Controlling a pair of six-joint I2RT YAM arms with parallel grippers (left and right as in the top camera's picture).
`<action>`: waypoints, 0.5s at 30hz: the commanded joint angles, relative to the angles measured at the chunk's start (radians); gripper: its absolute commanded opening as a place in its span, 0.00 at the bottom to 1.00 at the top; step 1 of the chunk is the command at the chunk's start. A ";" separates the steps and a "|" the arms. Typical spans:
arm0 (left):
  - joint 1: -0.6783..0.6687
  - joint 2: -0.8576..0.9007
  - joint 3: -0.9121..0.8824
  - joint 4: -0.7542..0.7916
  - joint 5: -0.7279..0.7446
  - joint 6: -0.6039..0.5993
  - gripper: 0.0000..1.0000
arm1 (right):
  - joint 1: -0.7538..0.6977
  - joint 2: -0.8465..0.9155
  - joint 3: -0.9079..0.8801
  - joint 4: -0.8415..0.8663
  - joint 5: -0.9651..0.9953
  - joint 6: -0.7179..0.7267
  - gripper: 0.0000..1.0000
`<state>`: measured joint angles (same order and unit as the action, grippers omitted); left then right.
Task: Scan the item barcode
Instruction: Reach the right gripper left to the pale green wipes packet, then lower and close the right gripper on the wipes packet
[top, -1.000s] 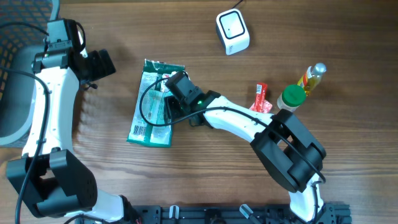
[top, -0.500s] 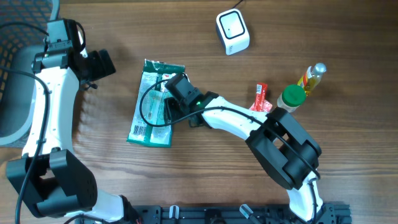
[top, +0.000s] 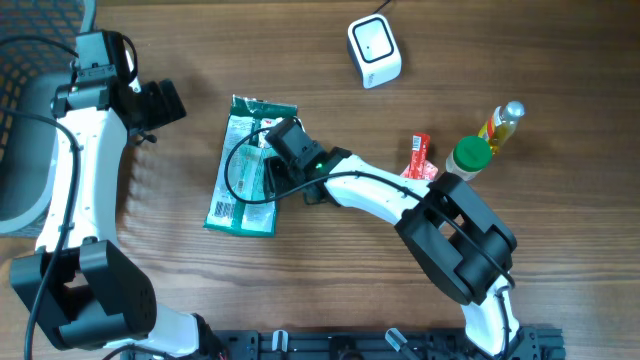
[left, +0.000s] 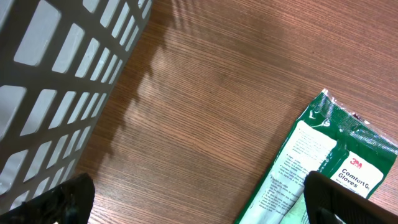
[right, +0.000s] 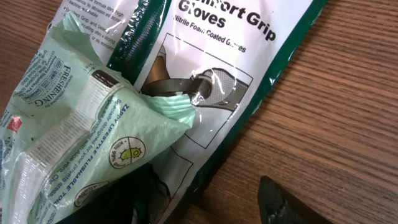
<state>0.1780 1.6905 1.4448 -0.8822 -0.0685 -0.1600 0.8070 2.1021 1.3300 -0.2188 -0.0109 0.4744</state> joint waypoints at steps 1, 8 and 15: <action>0.003 -0.002 0.007 0.003 0.008 -0.002 1.00 | -0.002 0.045 -0.003 -0.005 -0.014 0.004 0.63; 0.003 -0.002 0.007 0.003 0.008 -0.002 1.00 | -0.002 0.045 -0.003 -0.005 -0.014 0.003 0.63; 0.004 -0.002 0.007 0.003 0.008 -0.002 1.00 | -0.002 0.045 -0.003 -0.006 -0.014 0.004 0.63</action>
<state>0.1780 1.6905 1.4448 -0.8822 -0.0685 -0.1596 0.8070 2.1021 1.3300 -0.2188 -0.0109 0.4740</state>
